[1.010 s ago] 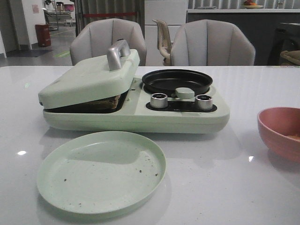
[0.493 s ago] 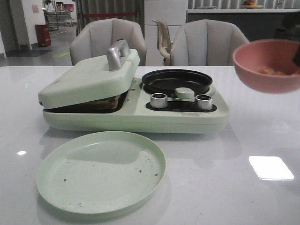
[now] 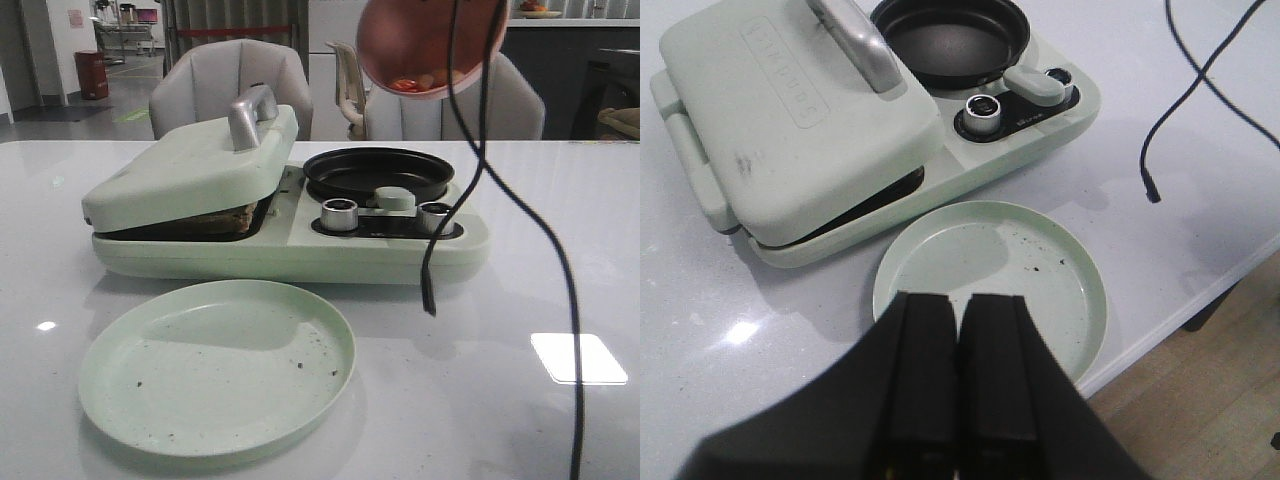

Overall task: Make breakfast with bread and shrimp
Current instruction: 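Lift the bowl over the black pan and tip the shrimp in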

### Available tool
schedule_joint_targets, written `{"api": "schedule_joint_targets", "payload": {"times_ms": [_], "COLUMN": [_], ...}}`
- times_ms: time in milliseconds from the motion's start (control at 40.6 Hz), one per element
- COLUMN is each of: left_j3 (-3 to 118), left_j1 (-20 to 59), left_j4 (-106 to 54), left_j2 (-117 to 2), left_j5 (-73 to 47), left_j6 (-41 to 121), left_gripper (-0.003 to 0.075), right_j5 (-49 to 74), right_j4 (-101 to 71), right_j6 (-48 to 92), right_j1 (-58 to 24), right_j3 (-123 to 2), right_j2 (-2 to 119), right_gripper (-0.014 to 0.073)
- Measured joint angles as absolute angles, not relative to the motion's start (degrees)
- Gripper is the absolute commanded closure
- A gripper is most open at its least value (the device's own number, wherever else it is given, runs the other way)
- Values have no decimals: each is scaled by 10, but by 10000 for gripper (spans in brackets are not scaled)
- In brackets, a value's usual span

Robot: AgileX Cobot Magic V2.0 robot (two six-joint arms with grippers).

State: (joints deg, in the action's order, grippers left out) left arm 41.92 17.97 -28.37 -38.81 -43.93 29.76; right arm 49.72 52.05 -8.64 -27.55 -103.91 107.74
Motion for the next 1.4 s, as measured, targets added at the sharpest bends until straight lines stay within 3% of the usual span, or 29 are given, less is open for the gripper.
{"api": "schedule_joint_targets", "payload": {"times_ms": [271, 468, 1158, 1405], "left_j3": [419, 419, 419, 419], "left_j1": [180, 180, 180, 180], "left_j4": [-277, -263, -251, -251], "left_j2": [-388, -388, -388, -388], "left_j5": [-439, -439, -439, -438], "left_j6": [298, 298, 298, 298], "left_gripper": [620, 620, 620, 620], "right_j5": [541, 556, 579, 614], "right_j4": [832, 954, 974, 819], "right_j6": [-254, -283, -292, -313], "right_j1": [-331, -343, -344, -340], "right_j3": [-1044, -1047, -1104, -1101], "right_j2": [1141, 1163, 1169, 1151], "right_gripper": [549, 549, 549, 549]}}
